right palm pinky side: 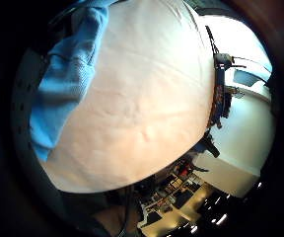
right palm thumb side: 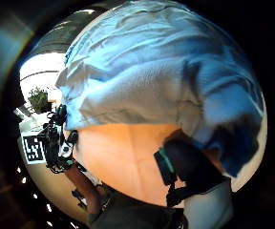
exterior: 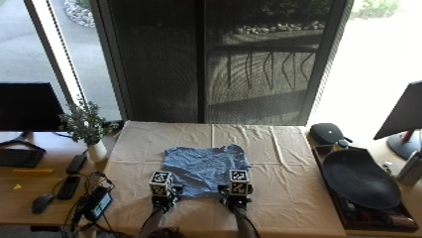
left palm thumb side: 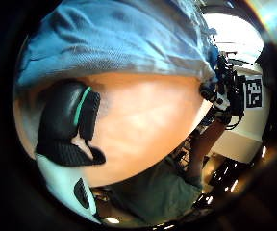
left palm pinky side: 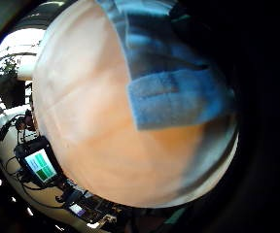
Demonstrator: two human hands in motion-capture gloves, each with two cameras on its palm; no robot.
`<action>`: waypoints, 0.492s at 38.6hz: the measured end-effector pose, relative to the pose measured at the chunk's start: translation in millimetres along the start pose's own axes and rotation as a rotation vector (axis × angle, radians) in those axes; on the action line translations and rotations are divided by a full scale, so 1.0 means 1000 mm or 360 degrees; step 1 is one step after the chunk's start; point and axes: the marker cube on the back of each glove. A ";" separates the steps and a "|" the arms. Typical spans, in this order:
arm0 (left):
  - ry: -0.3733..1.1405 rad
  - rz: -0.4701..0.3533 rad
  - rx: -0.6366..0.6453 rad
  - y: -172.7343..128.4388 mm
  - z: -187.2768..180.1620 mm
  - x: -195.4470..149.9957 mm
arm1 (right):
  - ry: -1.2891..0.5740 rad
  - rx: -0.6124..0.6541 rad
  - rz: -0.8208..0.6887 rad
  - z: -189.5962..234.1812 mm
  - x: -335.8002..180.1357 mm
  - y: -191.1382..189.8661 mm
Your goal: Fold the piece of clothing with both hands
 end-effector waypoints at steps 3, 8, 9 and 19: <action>0.0029 0.0029 0.0295 -0.027 0.020 0.002 | 0.0087 0.0129 0.0085 -0.002 0.003 0.000; -0.0181 0.0000 0.0874 -0.051 0.001 0.004 | 0.0228 0.0393 0.0150 0.003 0.009 -0.016; -0.0244 -0.0002 0.1009 -0.055 -0.009 0.005 | 0.0252 0.0435 0.0166 0.008 0.013 -0.023; -0.0042 0.0154 0.0298 0.029 -0.048 0.010 | 0.0280 0.0096 -0.0016 -0.036 0.019 0.013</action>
